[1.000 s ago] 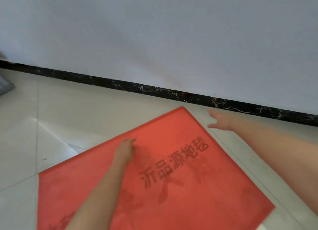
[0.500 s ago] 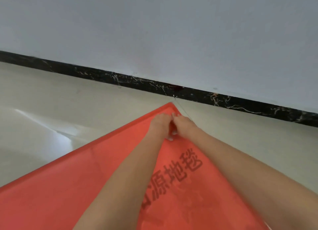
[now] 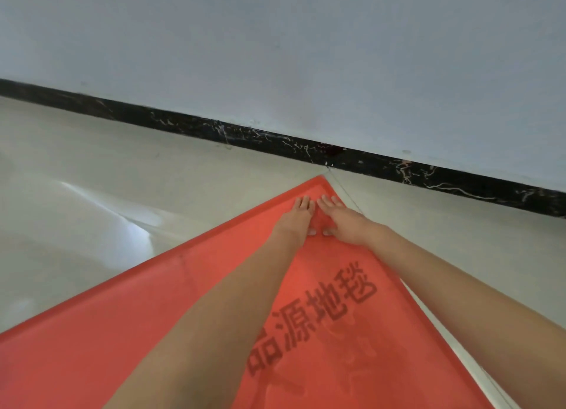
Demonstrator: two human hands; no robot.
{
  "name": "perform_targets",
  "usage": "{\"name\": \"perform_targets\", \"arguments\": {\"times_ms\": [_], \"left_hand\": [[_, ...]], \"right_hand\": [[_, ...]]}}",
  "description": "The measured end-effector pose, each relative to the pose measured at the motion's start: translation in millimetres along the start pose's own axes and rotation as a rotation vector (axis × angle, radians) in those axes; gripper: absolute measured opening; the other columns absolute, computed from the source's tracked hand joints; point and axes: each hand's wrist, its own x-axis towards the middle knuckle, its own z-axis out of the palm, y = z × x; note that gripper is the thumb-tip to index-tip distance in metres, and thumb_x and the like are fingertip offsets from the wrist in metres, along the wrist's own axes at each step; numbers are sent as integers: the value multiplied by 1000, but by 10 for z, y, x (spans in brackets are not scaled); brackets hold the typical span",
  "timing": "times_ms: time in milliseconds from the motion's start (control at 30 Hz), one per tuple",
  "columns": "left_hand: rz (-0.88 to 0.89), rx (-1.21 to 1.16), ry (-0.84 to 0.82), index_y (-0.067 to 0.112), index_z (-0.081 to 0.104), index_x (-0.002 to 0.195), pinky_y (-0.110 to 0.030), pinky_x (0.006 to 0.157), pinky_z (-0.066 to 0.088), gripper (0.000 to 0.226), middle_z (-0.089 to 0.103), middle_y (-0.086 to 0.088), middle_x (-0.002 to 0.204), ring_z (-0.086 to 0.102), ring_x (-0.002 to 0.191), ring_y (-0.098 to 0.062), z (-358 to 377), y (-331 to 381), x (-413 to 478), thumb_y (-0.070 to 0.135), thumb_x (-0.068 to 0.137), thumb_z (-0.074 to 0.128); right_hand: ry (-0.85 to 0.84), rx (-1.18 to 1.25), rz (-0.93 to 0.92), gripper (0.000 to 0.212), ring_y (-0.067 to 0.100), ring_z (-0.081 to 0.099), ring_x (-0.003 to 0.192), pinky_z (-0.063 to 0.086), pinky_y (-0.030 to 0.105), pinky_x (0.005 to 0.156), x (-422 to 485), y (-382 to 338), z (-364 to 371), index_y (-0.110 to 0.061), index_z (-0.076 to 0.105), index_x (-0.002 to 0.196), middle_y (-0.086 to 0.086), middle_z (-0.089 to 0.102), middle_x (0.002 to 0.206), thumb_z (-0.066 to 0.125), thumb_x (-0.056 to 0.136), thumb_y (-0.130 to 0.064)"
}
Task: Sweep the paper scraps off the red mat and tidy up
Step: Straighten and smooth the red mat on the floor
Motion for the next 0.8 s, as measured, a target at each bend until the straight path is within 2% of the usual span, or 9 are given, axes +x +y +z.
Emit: {"name": "perform_targets", "arguments": {"times_ms": [100, 233, 333, 433, 500, 667, 733, 800], "left_hand": [[-50, -52, 19, 6, 0, 155, -33, 121, 6, 73, -7, -9, 164, -10, 150, -23, 68, 13, -29, 13, 100, 47], [-79, -107, -6, 5, 0, 155, -35, 121, 8, 75, -7, -9, 163, -9, 150, -25, -9, 41, 13, 12, 98, 50], [-57, -73, -33, 4, 1, 155, -37, 120, 13, 79, -3, -12, 163, -4, 150, -28, -43, -7, 42, 16, 97, 54], [-67, -70, -3, 4, 0, 154, -39, 120, 13, 79, -4, -13, 163, -5, 150, -30, -1, 8, 66, 15, 97, 53], [-92, -68, 26, 4, -3, 154, -36, 121, 6, 75, -8, -13, 163, -9, 150, -29, 69, 24, 48, 12, 99, 47], [-106, -25, 6, 4, -5, 154, -36, 120, 2, 72, -12, -12, 162, -12, 149, -27, 72, 38, 25, 12, 101, 43], [-97, -31, 20, 6, -4, 155, -39, 121, 5, 72, -11, -10, 163, -12, 150, -27, 69, 11, 29, 13, 101, 43], [-129, -17, 75, 5, -2, 155, -44, 121, 11, 70, -8, -10, 163, -9, 150, -27, 90, 50, 2, 11, 101, 42]], "right_hand": [[70, 10, 35, 84, 20, -15, 149, 1, 38, 122, -42, -211, 151, -12, -9, 154, 5, -16, 162, 46, 91, -8], [78, 9, 66, 86, 17, -13, 150, 0, 39, 123, -35, -269, 89, -14, -7, 155, 2, -15, 162, 48, 90, -30], [25, 4, 74, 90, 18, 3, 151, 10, 44, 122, 1, -259, -119, -13, 5, 156, 2, -1, 164, 57, 87, -38], [34, 184, 77, 66, 24, 28, 144, 29, 37, 115, 33, -263, -327, -11, 31, 149, 7, 26, 158, 54, 88, -20], [71, 341, 89, 57, 25, 39, 137, 34, 32, 111, -44, -260, -390, -12, 42, 145, 9, 40, 151, 52, 89, -14], [222, 547, -35, 61, 14, 33, 142, 24, 23, 116, -946, 29, -238, -15, 36, 149, 3, 35, 155, 60, 94, -19], [142, 620, -8, 63, 12, 37, 140, 27, 23, 116, -1495, 286, -93, -16, 37, 149, -1, 39, 153, 64, 92, -23], [29, 705, 130, 65, 14, 42, 137, 31, 20, 111, -2066, 550, 113, -14, 39, 147, 1, 44, 149, 69, 90, -21]]}}
